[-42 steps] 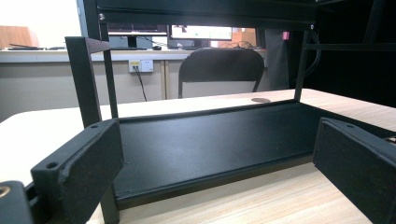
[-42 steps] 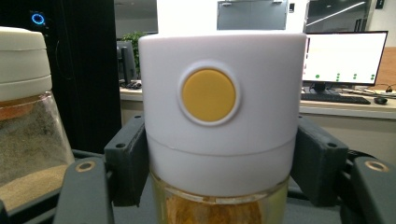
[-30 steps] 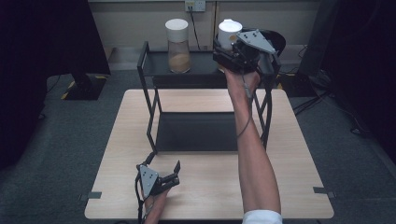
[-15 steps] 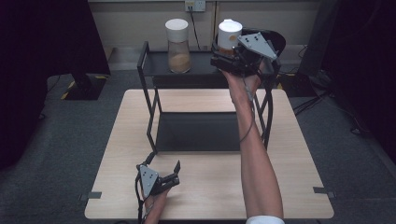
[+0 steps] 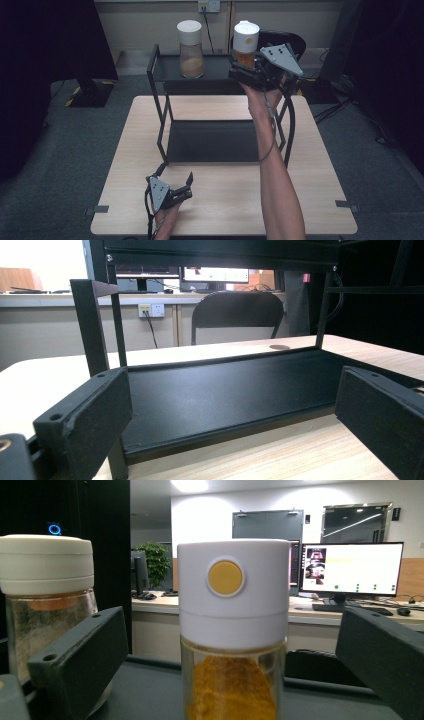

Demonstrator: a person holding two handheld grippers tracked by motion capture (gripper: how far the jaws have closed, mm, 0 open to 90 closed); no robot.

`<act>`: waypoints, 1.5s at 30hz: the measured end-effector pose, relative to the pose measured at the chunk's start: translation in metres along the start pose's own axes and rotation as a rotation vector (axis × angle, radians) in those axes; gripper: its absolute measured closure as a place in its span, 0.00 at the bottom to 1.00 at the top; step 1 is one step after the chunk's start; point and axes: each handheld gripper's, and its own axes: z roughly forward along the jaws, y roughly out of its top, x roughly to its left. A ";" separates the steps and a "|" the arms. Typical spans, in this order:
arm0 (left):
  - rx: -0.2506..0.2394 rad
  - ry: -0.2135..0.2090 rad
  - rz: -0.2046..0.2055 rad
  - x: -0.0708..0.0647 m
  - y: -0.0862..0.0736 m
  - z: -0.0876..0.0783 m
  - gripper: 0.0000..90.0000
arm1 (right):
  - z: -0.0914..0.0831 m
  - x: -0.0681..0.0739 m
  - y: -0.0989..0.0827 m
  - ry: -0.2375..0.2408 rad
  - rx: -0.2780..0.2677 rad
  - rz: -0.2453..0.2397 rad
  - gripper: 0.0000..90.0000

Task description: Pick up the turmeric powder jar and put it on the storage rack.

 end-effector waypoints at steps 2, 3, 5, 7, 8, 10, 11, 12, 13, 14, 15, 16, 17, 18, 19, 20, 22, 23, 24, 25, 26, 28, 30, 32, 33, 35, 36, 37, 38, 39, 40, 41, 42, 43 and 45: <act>0.000 0.000 0.000 0.000 0.000 0.000 0.01 | -0.004 -0.001 -0.002 0.007 -0.005 0.002 0.00; 0.000 0.000 0.000 0.000 0.000 0.000 0.01 | -0.006 -0.002 -0.002 0.013 -0.005 0.007 0.00; 0.000 0.000 0.000 0.000 0.000 0.000 0.02 | -0.010 -0.003 -0.003 0.012 -0.001 0.011 0.00; 0.000 0.001 0.000 0.000 0.000 0.000 0.02 | -0.014 -0.004 -0.004 0.012 -0.006 0.010 0.00; 0.001 0.001 0.001 0.000 0.000 0.000 0.02 | -0.015 -0.004 -0.005 0.012 -0.005 0.009 0.00; -0.001 0.001 -0.001 0.000 0.000 0.000 0.02 | -0.019 -0.004 -0.007 0.015 -0.013 0.009 0.00; -0.001 0.001 -0.001 0.000 0.000 0.000 0.02 | -0.021 -0.004 -0.009 0.012 -0.014 0.003 0.00; 0.000 0.001 -0.001 0.000 0.000 0.000 0.02 | -0.022 -0.003 -0.010 0.012 -0.012 -0.001 0.00; 0.000 0.001 -0.001 0.000 0.000 0.000 0.02 | -0.024 -0.003 -0.011 0.013 -0.015 -0.008 0.00; 0.000 0.001 -0.001 0.000 0.000 0.000 0.02 | -0.026 -0.003 -0.012 0.010 -0.015 -0.010 0.00; 0.000 0.001 -0.001 0.000 0.000 0.000 0.02 | -0.028 -0.002 -0.014 0.009 -0.018 -0.010 0.00; 0.000 0.001 -0.001 0.000 0.000 0.000 0.02 | -0.030 -0.003 -0.015 0.010 -0.018 -0.008 0.00; -0.001 0.001 -0.001 0.000 0.000 0.000 0.02 | -0.032 -0.003 -0.016 0.013 -0.018 -0.004 0.00; 0.000 0.001 -0.001 0.000 0.000 0.000 0.02 | -0.034 -0.003 -0.016 0.014 -0.018 -0.001 0.00; 0.000 0.001 -0.001 0.000 0.000 0.000 0.02 | -0.036 -0.002 -0.018 0.014 -0.019 -0.004 0.00; 0.000 0.001 -0.001 0.000 0.000 0.000 0.02 | -0.038 -0.002 -0.019 0.014 -0.020 -0.010 0.00; 0.000 0.001 -0.001 0.000 0.000 0.000 0.02 | -0.042 -0.002 -0.021 0.020 -0.021 -0.013 0.00; 0.000 0.001 -0.001 0.000 0.000 0.000 0.02 | -0.043 -0.001 -0.022 0.020 -0.018 -0.015 0.00; 0.000 0.001 -0.001 0.000 0.000 0.000 0.02 | -0.045 -0.001 -0.023 0.019 -0.018 -0.016 0.00; 0.000 0.001 -0.001 0.000 0.000 0.000 0.02 | -0.047 0.000 -0.024 0.020 -0.023 -0.016 0.00; -0.001 0.001 -0.001 0.000 0.000 0.000 0.02 | -0.049 0.000 -0.025 0.017 -0.025 -0.015 0.00; 0.000 0.001 -0.001 0.000 0.000 0.000 0.02 | -0.053 0.001 -0.027 0.019 -0.028 -0.013 0.00; 0.000 0.001 -0.001 0.000 0.000 0.000 0.02 | -0.057 0.002 -0.029 0.018 -0.028 -0.015 0.00; -0.001 0.001 -0.001 0.000 0.000 0.000 0.02 | -0.061 0.002 -0.030 0.013 -0.030 -0.014 0.00; -0.001 0.001 -0.001 0.000 0.000 0.000 0.02 | -0.063 0.002 -0.031 0.014 -0.030 -0.008 0.00; 0.000 0.001 -0.001 0.000 0.000 0.000 0.02 | -0.067 0.002 -0.033 0.007 -0.033 -0.011 0.00; 0.000 0.001 -0.001 0.000 0.000 0.000 0.02 | -0.070 0.002 -0.034 0.008 -0.036 -0.009 0.00; 0.000 0.001 -0.001 0.000 0.000 0.000 0.02 | -0.071 0.001 -0.034 0.008 -0.037 -0.008 0.00; 0.000 0.001 -0.001 0.000 0.000 0.000 0.02 | -0.074 0.002 -0.035 0.003 -0.040 -0.014 0.00; 0.000 0.001 -0.001 0.000 0.000 0.000 0.02 | -0.077 0.002 -0.036 -0.002 -0.043 -0.017 0.00; 0.000 0.001 -0.001 0.000 0.000 0.000 0.02 | -0.079 0.002 -0.037 0.000 -0.048 -0.016 0.00; 0.000 0.001 -0.001 0.000 0.000 0.000 0.02 | -0.082 0.001 -0.038 0.005 -0.052 -0.008 0.00; 0.000 0.001 -0.001 0.000 0.000 0.000 0.02 | -0.084 0.001 -0.038 0.004 -0.050 -0.009 0.00; 0.000 0.001 -0.001 0.000 0.000 0.000 0.02 | -0.087 0.002 -0.040 0.002 -0.054 -0.015 0.00; -0.001 0.001 -0.001 0.000 0.000 0.000 0.02 | -0.091 0.002 -0.042 0.001 -0.054 -0.018 0.00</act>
